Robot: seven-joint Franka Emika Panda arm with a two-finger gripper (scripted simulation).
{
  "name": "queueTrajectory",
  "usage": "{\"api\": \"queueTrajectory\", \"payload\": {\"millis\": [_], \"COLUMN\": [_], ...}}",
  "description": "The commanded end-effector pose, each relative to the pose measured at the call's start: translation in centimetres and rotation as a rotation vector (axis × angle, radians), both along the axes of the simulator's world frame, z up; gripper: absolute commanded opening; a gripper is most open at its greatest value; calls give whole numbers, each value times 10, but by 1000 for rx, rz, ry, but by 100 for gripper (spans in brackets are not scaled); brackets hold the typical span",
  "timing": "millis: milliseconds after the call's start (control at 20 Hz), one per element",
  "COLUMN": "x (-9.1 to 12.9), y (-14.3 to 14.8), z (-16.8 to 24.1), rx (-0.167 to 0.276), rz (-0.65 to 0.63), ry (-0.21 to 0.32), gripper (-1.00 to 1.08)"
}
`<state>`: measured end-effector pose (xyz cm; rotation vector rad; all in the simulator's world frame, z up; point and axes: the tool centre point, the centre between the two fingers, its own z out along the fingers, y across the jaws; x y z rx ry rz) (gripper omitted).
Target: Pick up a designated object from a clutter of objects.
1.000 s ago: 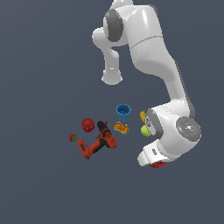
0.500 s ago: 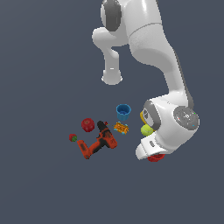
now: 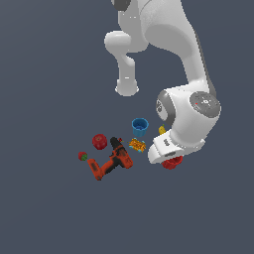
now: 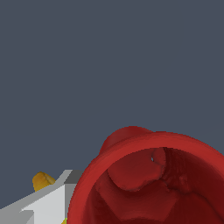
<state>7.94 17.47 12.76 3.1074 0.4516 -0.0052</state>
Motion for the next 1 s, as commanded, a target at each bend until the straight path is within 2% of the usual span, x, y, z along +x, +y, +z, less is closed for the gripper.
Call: {"api": "queueTrajectory", "payload": {"millis": [0, 950], "x": [-12, -109], "y": [-7, -62], "z": [17, 144], "rx": [0, 2], "rz": [0, 0], "ry": [-2, -3], "gripper": [-100, -100]}}
